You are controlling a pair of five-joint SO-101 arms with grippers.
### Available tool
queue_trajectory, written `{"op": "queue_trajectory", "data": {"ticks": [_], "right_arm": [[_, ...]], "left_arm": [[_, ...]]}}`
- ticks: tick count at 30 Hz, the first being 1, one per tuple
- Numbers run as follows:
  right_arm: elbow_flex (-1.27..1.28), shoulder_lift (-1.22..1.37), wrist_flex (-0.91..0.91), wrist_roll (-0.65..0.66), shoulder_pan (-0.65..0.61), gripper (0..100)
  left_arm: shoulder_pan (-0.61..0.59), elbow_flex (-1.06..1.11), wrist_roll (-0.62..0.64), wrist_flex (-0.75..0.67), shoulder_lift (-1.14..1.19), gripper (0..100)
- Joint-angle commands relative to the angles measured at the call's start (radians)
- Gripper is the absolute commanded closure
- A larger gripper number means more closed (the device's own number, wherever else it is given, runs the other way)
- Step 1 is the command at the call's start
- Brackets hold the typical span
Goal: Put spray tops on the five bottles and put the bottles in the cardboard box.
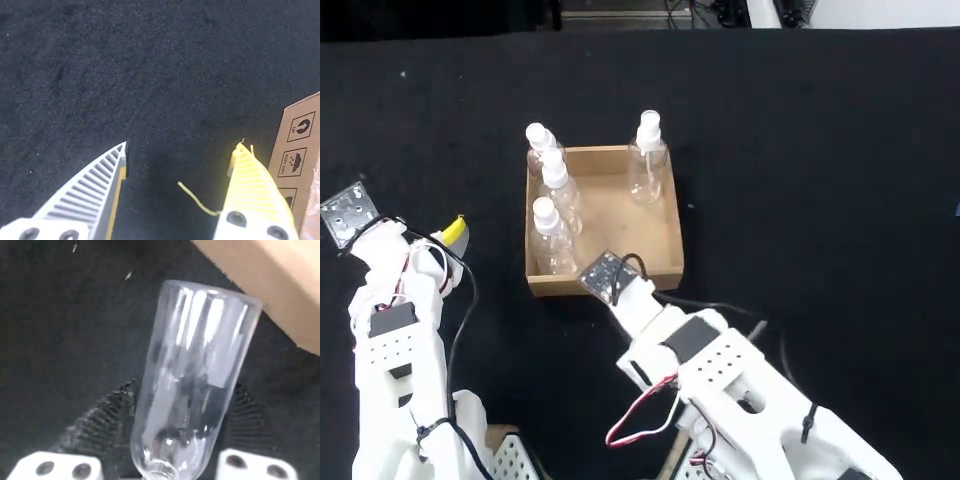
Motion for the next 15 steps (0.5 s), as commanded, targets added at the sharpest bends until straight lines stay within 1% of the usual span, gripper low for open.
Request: {"op": "queue_trajectory", "data": {"ticks": [1, 4, 11, 15], "right_arm": [[-0.130, -0.036, 0.104, 0.092, -0.008, 78.4], [-0.226, -0.036, 0.227, 0.213, 0.023, 78.3], [-0.458, -0.036, 0.476, 0.454, 0.176, 78.3], [-0.565, -0.036, 0.652, 0.640, 0.261, 78.4]], "left_arm": [[-0.008, -0.021, -0.002, -0.020, -0.014, 69], [-0.008, -0.021, -0.002, -0.020, -0.014, 69], [-0.008, -0.021, -0.002, -0.020, -0.014, 69], [-0.008, -0.021, -0.002, -0.020, -0.014, 69]]}}
